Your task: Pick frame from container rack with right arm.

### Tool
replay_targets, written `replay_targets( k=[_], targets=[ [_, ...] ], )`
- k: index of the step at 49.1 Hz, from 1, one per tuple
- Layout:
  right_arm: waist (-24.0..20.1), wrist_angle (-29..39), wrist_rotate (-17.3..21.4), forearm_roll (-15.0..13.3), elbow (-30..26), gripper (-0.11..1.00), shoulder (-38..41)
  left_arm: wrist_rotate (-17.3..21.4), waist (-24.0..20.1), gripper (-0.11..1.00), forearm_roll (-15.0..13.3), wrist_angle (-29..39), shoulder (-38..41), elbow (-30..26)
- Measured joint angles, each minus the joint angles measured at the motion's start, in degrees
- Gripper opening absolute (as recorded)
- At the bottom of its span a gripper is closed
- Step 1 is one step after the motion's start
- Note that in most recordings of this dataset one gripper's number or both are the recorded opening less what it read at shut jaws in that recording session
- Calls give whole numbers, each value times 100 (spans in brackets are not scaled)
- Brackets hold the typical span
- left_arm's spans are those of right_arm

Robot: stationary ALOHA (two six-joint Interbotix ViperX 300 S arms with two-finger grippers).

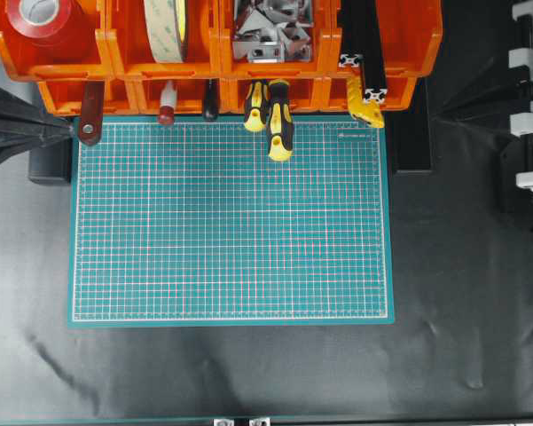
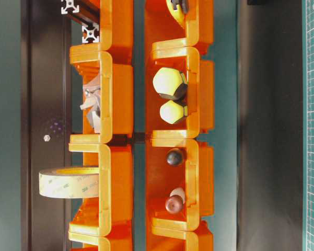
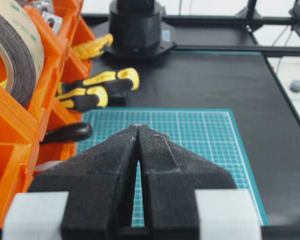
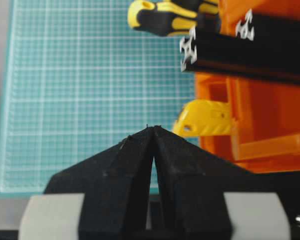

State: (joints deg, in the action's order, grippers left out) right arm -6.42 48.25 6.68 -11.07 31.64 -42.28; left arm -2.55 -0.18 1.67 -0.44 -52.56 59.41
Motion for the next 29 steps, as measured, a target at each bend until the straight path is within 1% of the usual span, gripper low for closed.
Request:
replay_targets(
  k=[3,12,17,23,29],
  targets=[
    [-185,255,44,-308,-185,-1,185,0,0,0,0,0,0,0],
    [-809,879,53,-1371,-747,-1,870,0,0,0,-9,0,0,0],
    [-1090,1336,158,-2030,-1002,-1,1301,0,0,0,0,-9,0,0],
    [-1529,1995,378,-3006,-1090,-1,1767,0,0,0,0,-9,0,0],
    [-2057,2646,756,-4140,-1072,-1,2162,0,0,0,0,0,-9,0]
  ],
)
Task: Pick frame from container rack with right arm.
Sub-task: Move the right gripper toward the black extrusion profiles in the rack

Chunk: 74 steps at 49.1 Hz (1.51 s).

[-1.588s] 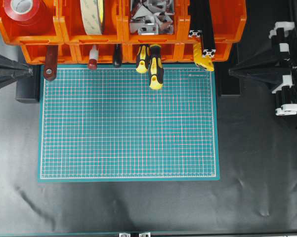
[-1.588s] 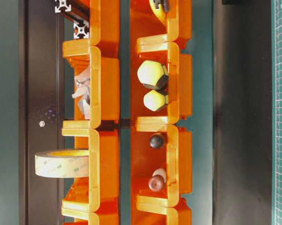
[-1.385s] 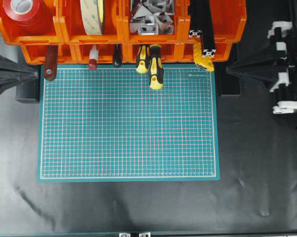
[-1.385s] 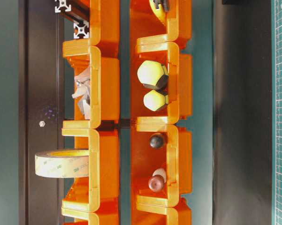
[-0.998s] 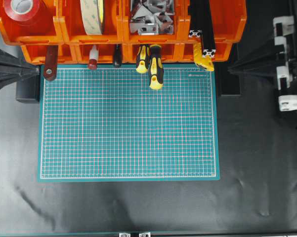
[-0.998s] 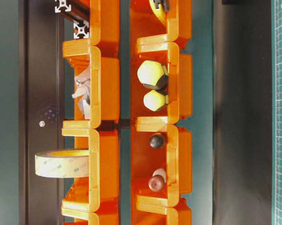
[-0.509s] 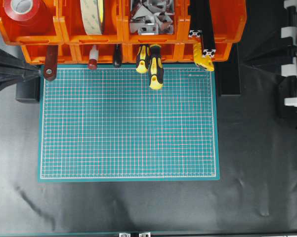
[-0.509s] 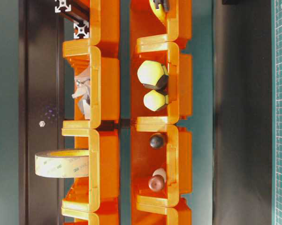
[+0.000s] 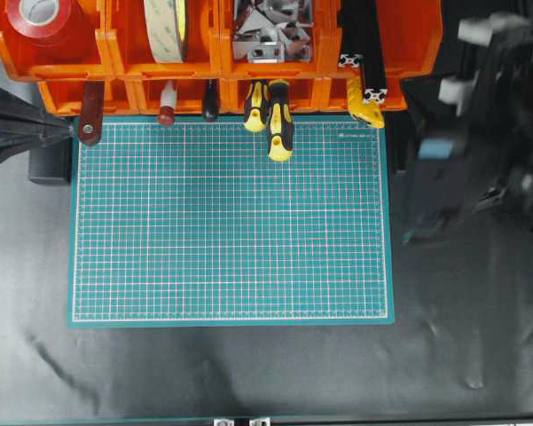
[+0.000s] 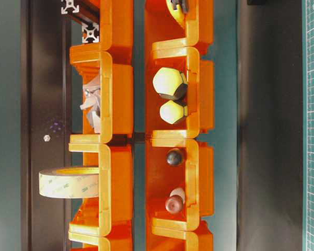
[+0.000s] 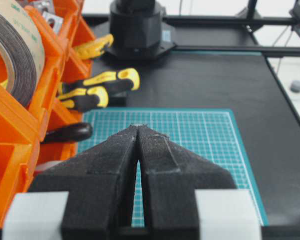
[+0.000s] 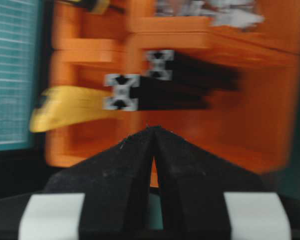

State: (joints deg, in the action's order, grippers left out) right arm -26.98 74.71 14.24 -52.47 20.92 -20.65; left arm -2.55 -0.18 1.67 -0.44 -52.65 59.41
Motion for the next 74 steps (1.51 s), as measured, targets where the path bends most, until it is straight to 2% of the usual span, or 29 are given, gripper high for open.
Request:
replay_targets(
  k=[3,6,11,19,26,31,40,44,49,54,74],
  targets=[
    [-255,290,220,-536,35,-1,176,0,0,0,0,0,0,0],
    [-475,545,360,-896,79,-1,308,0,0,0,0,0,0,0],
    [-738,853,439,-1160,114,-1,492,0,0,0,0,0,0,0],
    [-914,1318,475,-1230,105,3,791,0,0,0,0,0,9,0],
    [-949,1468,483,-1230,105,16,967,0,0,0,-9,-9,18,0],
    [-967,1494,492,-1230,105,32,1072,0,-9,0,0,-9,18,0],
    [-984,1564,527,-1266,105,72,1134,0,-9,0,0,0,9,0],
    [-984,1626,659,-1389,132,82,1143,0,0,0,0,0,18,0],
    [-984,1635,888,-1600,185,82,1222,0,-9,0,0,0,18,0],
    [-984,1617,1020,-1687,255,82,1380,0,0,0,0,-9,18,0],
    [-765,1608,1037,-1854,378,82,1854,-9,-9,0,0,0,18,0]
  ],
)
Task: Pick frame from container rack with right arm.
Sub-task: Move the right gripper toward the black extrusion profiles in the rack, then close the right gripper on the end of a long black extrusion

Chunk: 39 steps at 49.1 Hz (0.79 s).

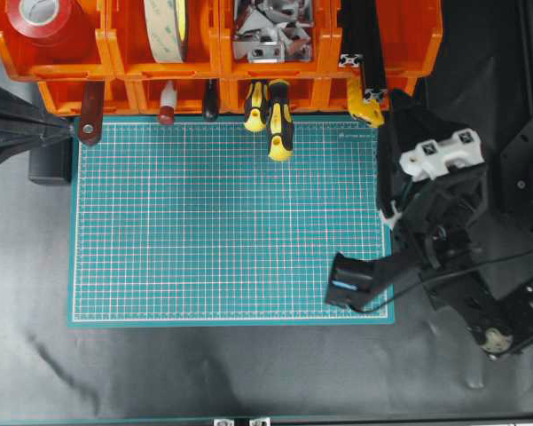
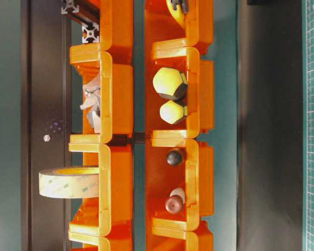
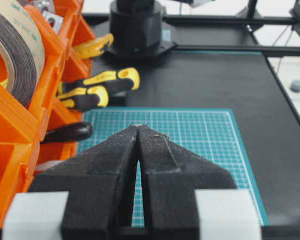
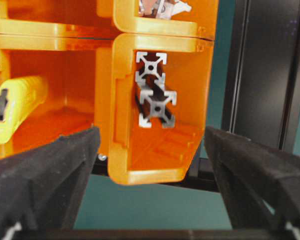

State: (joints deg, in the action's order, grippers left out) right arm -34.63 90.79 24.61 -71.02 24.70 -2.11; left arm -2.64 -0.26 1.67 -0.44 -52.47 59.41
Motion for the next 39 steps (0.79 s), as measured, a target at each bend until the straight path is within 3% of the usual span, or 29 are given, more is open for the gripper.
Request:
replay_targets(
  k=[11,31,39],
  targets=[
    [316,-70,9,-185,0,82,88,0,-9,0,0,0,0,0],
    [923,-501,53,-237,132,82,88,0,-18,0,0,0,0,0],
    [940,-519,62,-255,132,80,88,9,-18,0,0,0,0,0]
  ],
)
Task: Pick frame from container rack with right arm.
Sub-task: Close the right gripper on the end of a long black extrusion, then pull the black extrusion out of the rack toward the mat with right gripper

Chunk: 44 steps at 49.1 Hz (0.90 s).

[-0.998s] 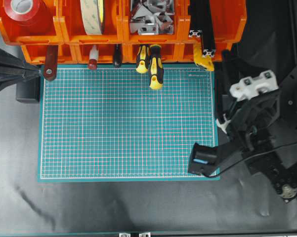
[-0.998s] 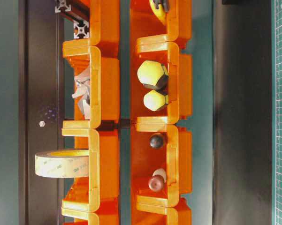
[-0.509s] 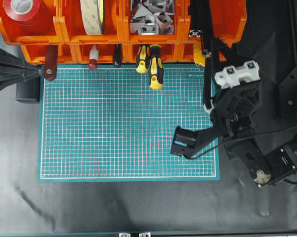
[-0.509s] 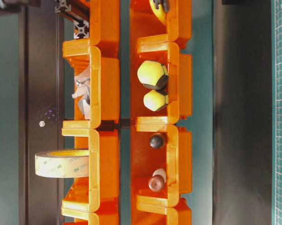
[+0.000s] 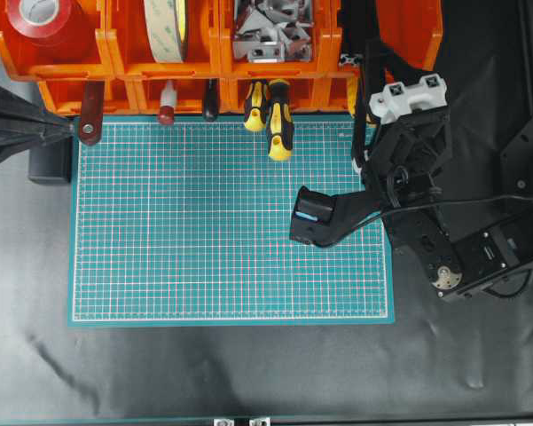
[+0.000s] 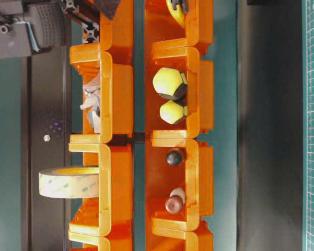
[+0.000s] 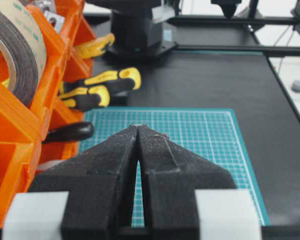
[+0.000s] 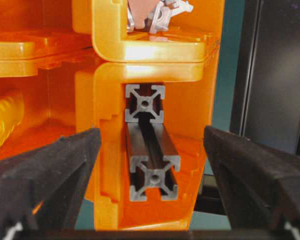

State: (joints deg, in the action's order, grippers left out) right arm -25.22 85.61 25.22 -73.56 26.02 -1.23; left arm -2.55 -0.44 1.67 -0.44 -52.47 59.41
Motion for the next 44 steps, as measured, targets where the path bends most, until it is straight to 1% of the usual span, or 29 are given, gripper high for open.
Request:
replay_targets(
  k=[6,11,15,21,26,32,44],
  targets=[
    [0,-9,9,0,0,76,0,-9,0,0,0,0,-9,0],
    [0,-18,18,0,0,67,0,-9,9,0,0,0,0,0],
    [9,-18,26,0,0,52,0,-9,9,0,0,0,0,0],
    [-9,-9,26,0,0,25,9,-9,0,0,0,0,-18,0],
    [-9,-9,26,0,0,25,9,0,0,0,0,0,-26,0],
    [-141,62,26,0,-9,25,35,-9,0,0,0,0,-26,0],
    [-404,527,0,0,-141,25,26,-9,0,0,0,0,-35,0]
  ],
)
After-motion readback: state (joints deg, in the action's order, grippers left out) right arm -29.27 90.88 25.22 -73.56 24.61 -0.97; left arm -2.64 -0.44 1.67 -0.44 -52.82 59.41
